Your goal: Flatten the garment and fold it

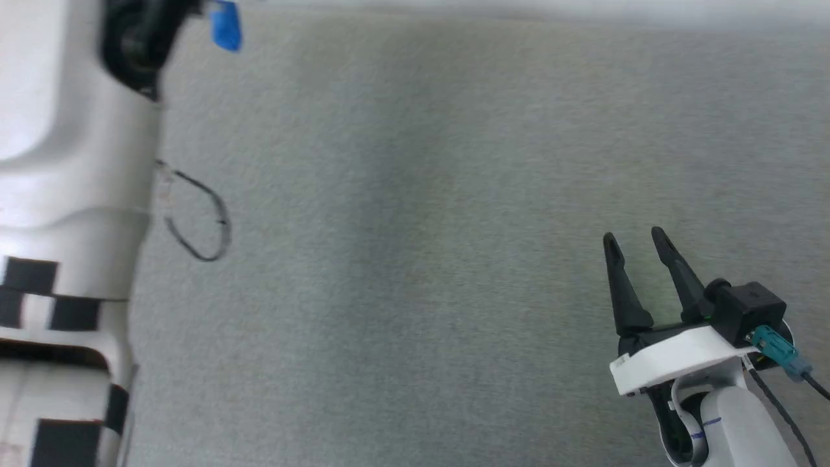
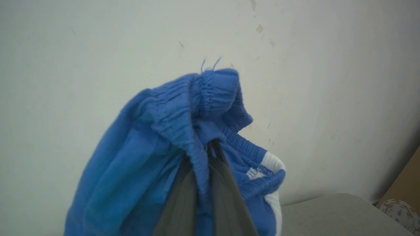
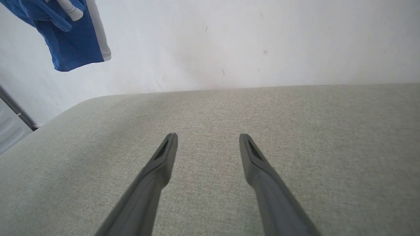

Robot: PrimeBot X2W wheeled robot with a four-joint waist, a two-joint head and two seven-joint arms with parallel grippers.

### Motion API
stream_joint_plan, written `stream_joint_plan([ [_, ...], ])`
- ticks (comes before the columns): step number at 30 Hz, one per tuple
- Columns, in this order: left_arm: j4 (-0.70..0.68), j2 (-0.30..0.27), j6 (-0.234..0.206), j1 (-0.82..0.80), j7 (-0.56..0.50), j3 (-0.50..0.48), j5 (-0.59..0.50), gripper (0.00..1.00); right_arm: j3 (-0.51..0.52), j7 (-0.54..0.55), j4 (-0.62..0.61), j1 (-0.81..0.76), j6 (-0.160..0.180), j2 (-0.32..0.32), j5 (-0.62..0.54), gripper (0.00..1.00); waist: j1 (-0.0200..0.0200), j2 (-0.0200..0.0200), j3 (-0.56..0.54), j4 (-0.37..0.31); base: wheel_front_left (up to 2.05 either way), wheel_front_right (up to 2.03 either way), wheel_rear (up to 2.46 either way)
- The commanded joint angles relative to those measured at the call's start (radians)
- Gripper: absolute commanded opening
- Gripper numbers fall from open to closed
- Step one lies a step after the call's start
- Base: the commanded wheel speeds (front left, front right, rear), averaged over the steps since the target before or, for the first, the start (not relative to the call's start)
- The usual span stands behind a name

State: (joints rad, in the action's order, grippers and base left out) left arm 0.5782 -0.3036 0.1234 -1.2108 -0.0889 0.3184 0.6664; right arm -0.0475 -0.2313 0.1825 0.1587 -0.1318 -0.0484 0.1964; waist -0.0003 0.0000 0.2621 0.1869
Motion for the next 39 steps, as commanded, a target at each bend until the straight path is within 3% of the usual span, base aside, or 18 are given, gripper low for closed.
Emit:
stream_joint_plan([
  [1,-0.033,0.020,0.007,0.016,-0.034,0.048,0.037,0.00,0.003,-0.011,0.016,-0.010,0.001,-0.002,0.012,1.00,0.0003,0.0000,-0.083,-0.093,0.00,0.00,0.00],
  [11,-0.002,0.111,0.007,0.272,-0.196,0.290,0.148,0.00,-0.006,-0.028,0.080,-0.018,0.001,-0.002,0.040,1.00,0.0003,0.0000,-0.091,-0.168,0.00,0.00,0.00],
  [15,0.039,0.147,0.007,0.401,-0.312,0.376,0.218,0.00,-0.011,-0.030,0.091,-0.024,0.001,-0.002,0.048,1.00,0.0003,0.0000,-0.092,-0.181,0.00,0.00,0.00],
  [19,0.060,0.158,0.007,0.501,-0.406,0.450,0.261,0.00,-0.005,-0.030,0.084,-0.030,0.001,-0.002,0.055,1.00,0.0003,0.0000,-0.094,-0.179,0.00,0.00,0.00],
  [22,0.075,0.158,0.005,0.532,-0.414,0.469,0.259,0.00,-0.007,-0.030,0.083,-0.031,0.001,-0.002,0.062,1.00,0.0003,0.0000,-0.095,-0.176,0.00,0.00,0.00],
  [23,0.083,0.162,-0.001,0.547,-0.410,0.467,0.265,0.74,-0.009,-0.030,0.082,-0.032,0.001,-0.002,0.067,1.00,0.0003,0.0000,-0.098,-0.174,0.00,0.00,0.00],
  [24,0.087,0.167,-0.002,0.559,-0.407,0.467,0.271,1.00,-0.010,-0.030,0.082,-0.033,0.001,-0.002,0.072,1.00,0.0003,0.0000,-0.103,-0.171,0.00,0.00,0.00],
  [33,-0.037,0.161,-0.014,0.569,-0.308,0.297,0.412,1.00,0.004,-0.030,0.085,-0.060,0.001,-0.002,0.081,1.00,0.0003,0.0000,-0.154,-0.134,0.00,0.00,0.00],
  [36,-0.105,0.144,-0.034,0.582,-0.222,0.193,0.467,1.00,0.017,-0.030,0.082,-0.071,0.001,-0.002,0.082,1.00,0.0003,0.0000,-0.172,-0.122,0.00,0.00,0.00],
  [39,-0.160,0.094,-0.061,0.604,-0.073,0.114,0.430,1.00,0.030,-0.030,0.081,-0.075,0.001,-0.002,0.087,1.00,0.0003,0.0000,-0.180,-0.118,0.00,0.00,0.00],
])
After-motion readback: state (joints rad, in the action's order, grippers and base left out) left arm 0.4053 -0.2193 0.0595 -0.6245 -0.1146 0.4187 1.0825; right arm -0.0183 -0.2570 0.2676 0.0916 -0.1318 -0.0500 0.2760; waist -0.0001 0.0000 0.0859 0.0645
